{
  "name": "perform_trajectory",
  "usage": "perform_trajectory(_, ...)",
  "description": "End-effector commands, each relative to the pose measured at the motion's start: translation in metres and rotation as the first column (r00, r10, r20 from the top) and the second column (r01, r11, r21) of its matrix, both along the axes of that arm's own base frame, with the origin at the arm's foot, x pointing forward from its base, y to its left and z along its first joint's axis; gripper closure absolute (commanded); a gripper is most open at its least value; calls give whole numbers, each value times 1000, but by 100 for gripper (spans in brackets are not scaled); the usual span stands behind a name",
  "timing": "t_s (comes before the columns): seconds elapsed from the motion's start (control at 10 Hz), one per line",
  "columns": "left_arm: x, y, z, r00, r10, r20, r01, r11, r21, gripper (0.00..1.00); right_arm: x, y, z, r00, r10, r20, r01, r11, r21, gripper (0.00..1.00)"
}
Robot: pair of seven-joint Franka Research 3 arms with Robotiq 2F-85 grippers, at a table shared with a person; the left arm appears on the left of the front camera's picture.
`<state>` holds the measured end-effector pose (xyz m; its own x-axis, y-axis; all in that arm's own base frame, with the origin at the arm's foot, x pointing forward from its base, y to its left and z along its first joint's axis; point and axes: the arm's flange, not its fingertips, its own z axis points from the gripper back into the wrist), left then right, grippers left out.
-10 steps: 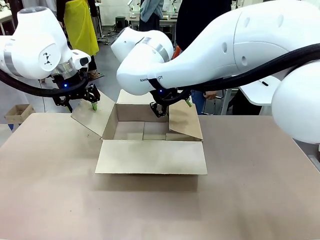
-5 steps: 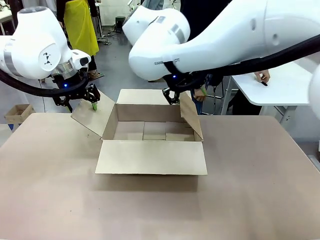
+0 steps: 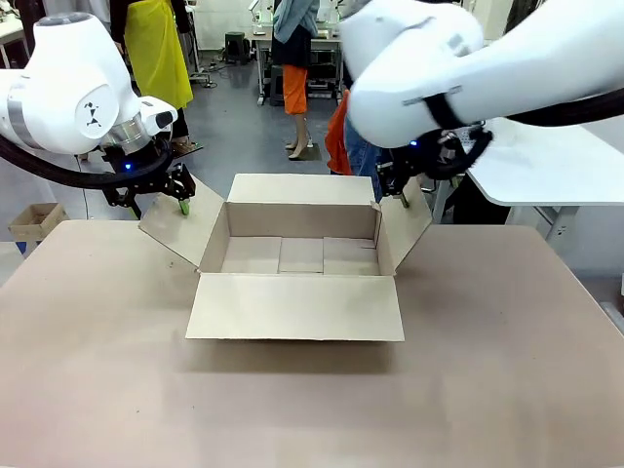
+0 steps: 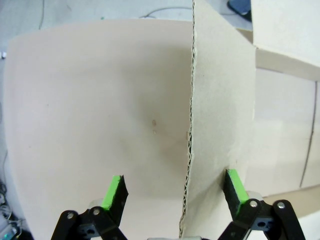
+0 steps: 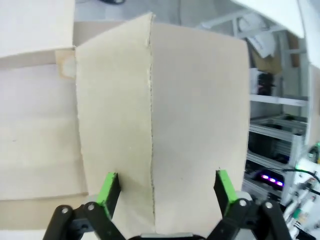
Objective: Pack the gift set into the box.
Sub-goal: Place both hands on the side flaps of the Package Box and spread them outward, then lift both hands away from the flaps of the Package Box.
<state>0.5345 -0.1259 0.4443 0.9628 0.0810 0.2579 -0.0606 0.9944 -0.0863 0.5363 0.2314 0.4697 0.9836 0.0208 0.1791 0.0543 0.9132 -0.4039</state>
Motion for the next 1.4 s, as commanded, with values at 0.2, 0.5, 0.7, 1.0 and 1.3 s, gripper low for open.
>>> perform_trajectory(0.2,-1,-1,2,1000,18,1,-18,1000,14,0,-23,-50,-63,1000,2,-14,1,970,242,0)
perform_trajectory(0.5,-1,-1,2,1000,18,1,-18,1000,14,0,-9,-36,-33,999,32,-14,-30,990,135,0)
perform_trajectory(0.7,-1,-1,2,1000,18,1,-18,1000,14,0,-9,-36,-33,999,32,-14,-30,990,135,0)
perform_trajectory(1.0,-1,-1,2,1000,18,1,-18,1000,14,0,-9,-36,-33,999,32,-14,-30,990,135,0)
perform_trajectory(1.3,-1,-1,2,1000,18,1,-18,1000,14,0,-9,-36,-33,999,32,-14,-30,990,135,0)
